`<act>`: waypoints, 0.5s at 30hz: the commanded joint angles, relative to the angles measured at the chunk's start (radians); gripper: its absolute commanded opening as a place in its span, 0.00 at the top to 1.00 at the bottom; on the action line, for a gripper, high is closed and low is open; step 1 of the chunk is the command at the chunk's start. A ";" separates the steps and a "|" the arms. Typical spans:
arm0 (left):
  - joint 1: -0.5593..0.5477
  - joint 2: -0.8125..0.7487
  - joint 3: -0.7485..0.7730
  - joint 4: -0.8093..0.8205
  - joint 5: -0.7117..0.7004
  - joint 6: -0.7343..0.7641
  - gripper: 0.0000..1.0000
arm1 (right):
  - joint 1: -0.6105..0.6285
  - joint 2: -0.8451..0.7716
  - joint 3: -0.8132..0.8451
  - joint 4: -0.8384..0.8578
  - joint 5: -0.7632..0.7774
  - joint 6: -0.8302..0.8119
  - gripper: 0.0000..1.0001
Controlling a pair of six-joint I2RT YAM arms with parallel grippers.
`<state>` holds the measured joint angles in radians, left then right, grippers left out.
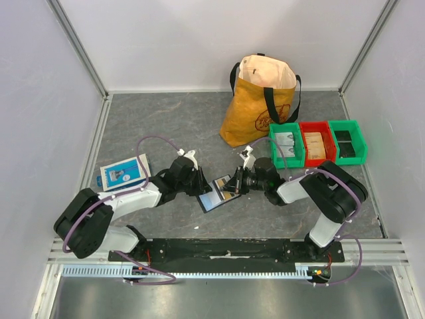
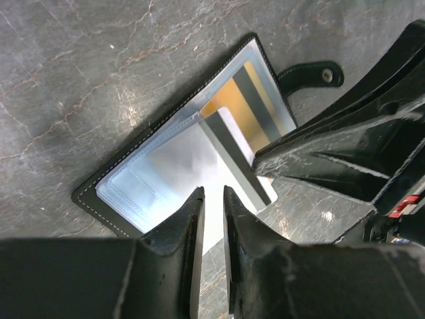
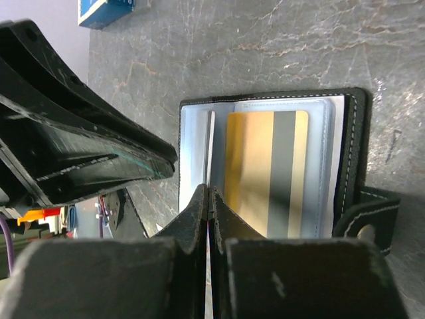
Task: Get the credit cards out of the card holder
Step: Remove the credit card from the card holder.
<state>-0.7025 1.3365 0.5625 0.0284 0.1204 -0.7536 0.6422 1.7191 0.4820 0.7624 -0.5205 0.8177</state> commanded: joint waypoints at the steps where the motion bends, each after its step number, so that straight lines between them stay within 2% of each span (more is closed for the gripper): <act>1: 0.001 0.012 -0.026 0.021 0.030 0.014 0.79 | 0.002 -0.027 0.012 0.006 0.051 -0.011 1.00; 11: 0.000 0.012 -0.065 0.037 0.044 0.011 0.83 | 0.017 0.034 0.030 0.025 0.022 -0.018 1.00; 15: 0.000 0.033 -0.056 0.018 0.047 0.025 0.89 | 0.016 0.053 0.032 0.009 0.023 -0.041 1.00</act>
<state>-0.7025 1.3491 0.5007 0.0334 0.1467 -0.7536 0.6537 1.7519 0.4854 0.7551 -0.4953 0.8127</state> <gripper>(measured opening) 0.138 0.006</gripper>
